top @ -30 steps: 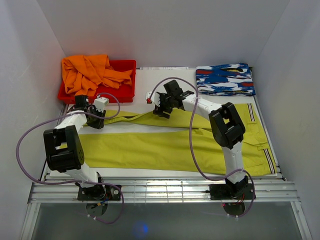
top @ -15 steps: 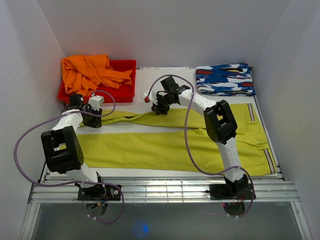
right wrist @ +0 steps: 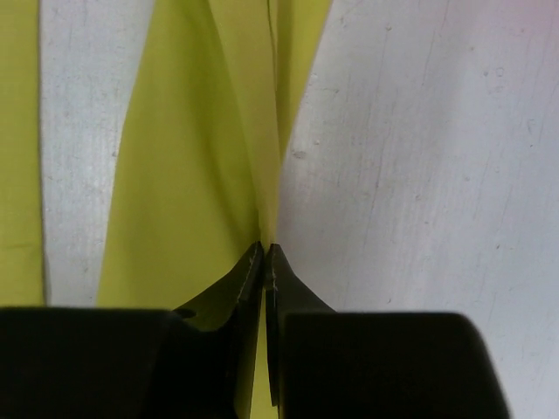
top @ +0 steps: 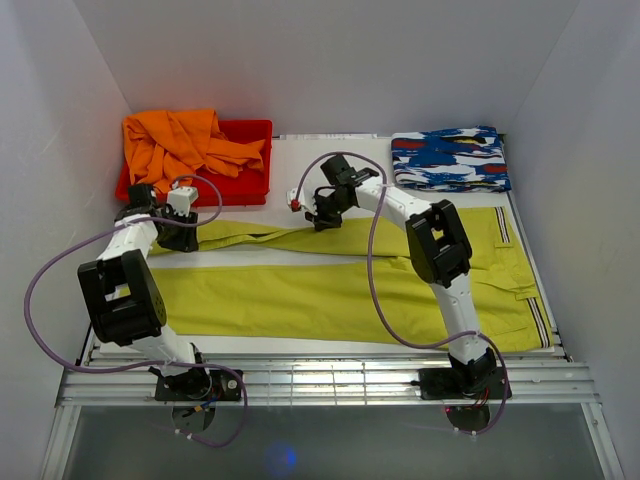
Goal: Fold and stack the trousers
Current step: Flatten the trousers out
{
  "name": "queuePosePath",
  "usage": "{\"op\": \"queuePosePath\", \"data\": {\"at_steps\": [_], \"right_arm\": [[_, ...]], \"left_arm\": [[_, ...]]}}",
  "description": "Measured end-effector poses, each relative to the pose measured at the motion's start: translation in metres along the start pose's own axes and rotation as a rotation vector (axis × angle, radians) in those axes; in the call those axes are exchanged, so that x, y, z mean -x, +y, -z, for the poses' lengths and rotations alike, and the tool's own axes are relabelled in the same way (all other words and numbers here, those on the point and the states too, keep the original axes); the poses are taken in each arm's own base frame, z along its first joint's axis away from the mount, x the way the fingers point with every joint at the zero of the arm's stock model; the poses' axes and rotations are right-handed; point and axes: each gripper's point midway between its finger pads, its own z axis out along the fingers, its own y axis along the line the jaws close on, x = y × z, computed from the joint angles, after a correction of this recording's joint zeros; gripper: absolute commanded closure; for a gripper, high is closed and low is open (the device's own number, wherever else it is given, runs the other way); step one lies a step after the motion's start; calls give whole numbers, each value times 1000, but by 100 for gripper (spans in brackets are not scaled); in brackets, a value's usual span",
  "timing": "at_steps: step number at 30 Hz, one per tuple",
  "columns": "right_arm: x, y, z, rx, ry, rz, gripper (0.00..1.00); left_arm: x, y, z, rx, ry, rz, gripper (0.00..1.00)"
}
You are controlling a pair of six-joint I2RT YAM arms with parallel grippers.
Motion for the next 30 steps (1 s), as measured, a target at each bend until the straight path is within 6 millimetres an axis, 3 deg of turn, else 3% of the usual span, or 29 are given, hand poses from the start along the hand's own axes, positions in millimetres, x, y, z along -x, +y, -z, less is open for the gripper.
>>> {"op": "queuePosePath", "data": {"at_steps": [4, 10, 14, 17, 23, 26, 30], "right_arm": [[6, 14, 17, 11, -5, -5, 92], [43, 33, 78, -41, -59, 43, 92], [60, 48, 112, -70, -82, 73, 92], [45, 76, 117, -42, -55, 62, 92], [-23, 141, 95, 79, 80, -30, 92], [-39, 149, 89, 97, 122, -53, 92], [-41, 145, 88, 80, 130, -52, 92]], "left_arm": [[-6, 8, 4, 8, 7, 21, 39], [-11, 18, 10, 27, 3, 33, 16], [-11, 21, 14, 33, 0, 11, 14], [-13, 22, 15, 33, 4, -20, 16], [-14, 20, 18, -5, 16, -115, 20], [-14, 18, 17, -39, 23, -177, 20], [-19, 18, 16, -66, 41, -279, 26]]}}
